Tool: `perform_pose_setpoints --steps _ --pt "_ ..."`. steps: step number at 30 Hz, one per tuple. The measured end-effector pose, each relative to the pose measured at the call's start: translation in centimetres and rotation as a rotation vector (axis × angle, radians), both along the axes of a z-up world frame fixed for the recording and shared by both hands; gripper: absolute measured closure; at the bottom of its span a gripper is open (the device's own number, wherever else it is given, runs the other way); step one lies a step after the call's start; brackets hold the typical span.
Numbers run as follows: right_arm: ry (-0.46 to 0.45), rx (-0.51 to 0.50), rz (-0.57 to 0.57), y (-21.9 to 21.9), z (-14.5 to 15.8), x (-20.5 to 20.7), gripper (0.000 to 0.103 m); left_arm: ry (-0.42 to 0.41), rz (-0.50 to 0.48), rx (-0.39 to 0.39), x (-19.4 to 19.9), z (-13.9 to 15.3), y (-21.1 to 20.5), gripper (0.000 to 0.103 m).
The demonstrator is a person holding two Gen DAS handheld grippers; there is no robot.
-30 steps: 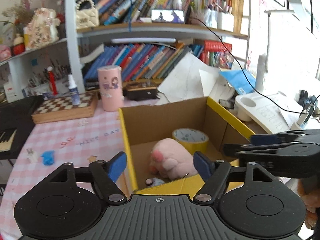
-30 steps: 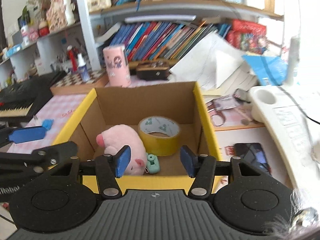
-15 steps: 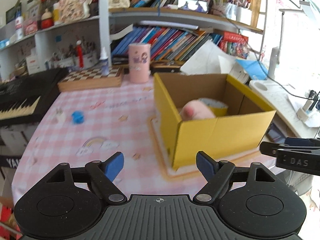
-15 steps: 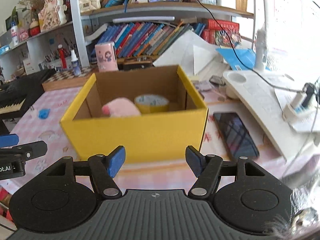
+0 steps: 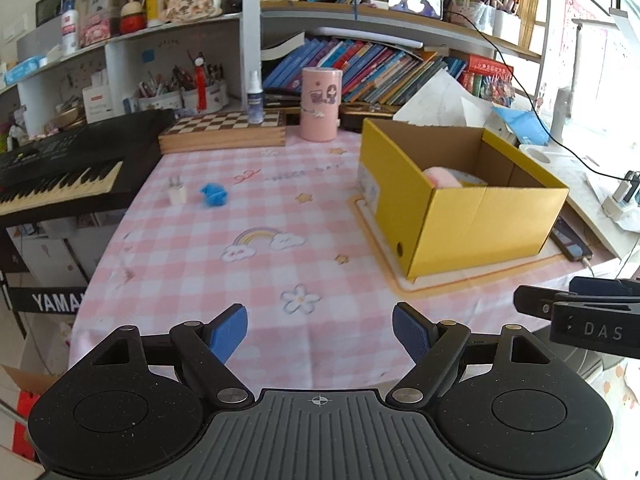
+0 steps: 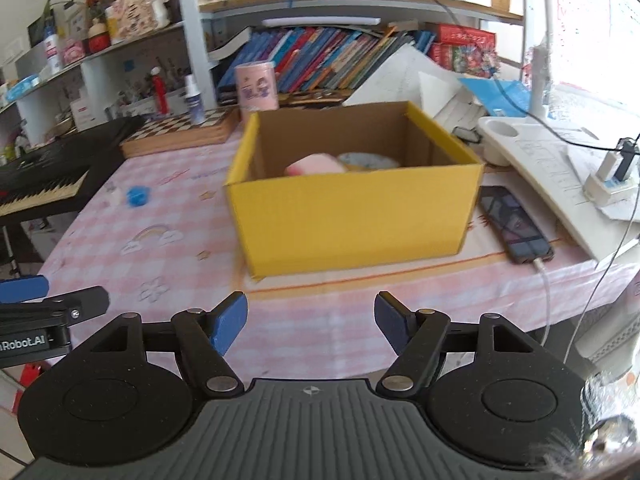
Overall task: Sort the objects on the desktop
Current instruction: 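Withdraw both open tools from the box toward the white plug and blue glove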
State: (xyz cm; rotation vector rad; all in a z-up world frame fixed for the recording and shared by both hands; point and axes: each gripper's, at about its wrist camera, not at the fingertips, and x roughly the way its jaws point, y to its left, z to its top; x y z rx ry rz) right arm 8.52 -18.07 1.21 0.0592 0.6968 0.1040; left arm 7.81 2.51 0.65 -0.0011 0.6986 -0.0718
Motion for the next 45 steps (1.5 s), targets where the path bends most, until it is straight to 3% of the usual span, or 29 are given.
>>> perform_pose_setpoints --steps 25,45 --pt "0.004 -0.024 0.209 12.6 -0.3 -3.7 0.030 0.010 0.137 0.002 -5.7 -0.2 10.5 0.021" --pt "-0.029 -0.054 0.274 17.1 0.1 -1.6 0.030 -0.024 0.180 0.000 -4.4 -0.1 14.1 0.021"
